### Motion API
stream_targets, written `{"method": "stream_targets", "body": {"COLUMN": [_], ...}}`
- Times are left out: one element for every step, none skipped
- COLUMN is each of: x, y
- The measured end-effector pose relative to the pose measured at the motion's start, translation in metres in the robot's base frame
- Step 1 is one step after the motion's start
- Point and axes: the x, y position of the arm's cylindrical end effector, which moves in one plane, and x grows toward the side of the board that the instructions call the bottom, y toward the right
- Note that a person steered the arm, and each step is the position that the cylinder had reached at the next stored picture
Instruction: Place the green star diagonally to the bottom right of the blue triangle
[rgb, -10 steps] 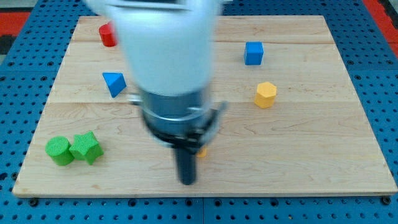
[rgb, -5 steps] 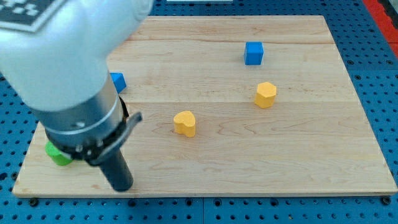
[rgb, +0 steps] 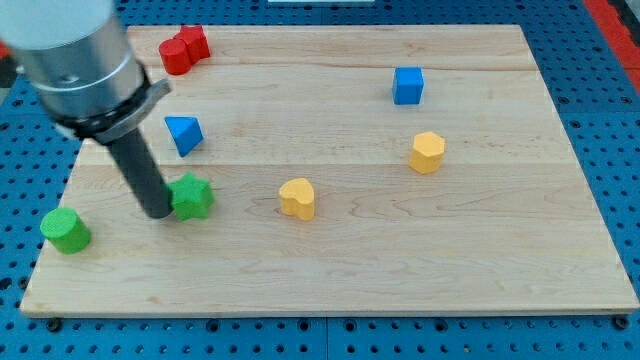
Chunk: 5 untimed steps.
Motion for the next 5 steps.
{"method": "stream_targets", "body": {"x": [0.024, 0.051, 0.043, 0.003, 0.000], "y": [-0.012, 0.015, 0.014, 0.008, 0.037]}}
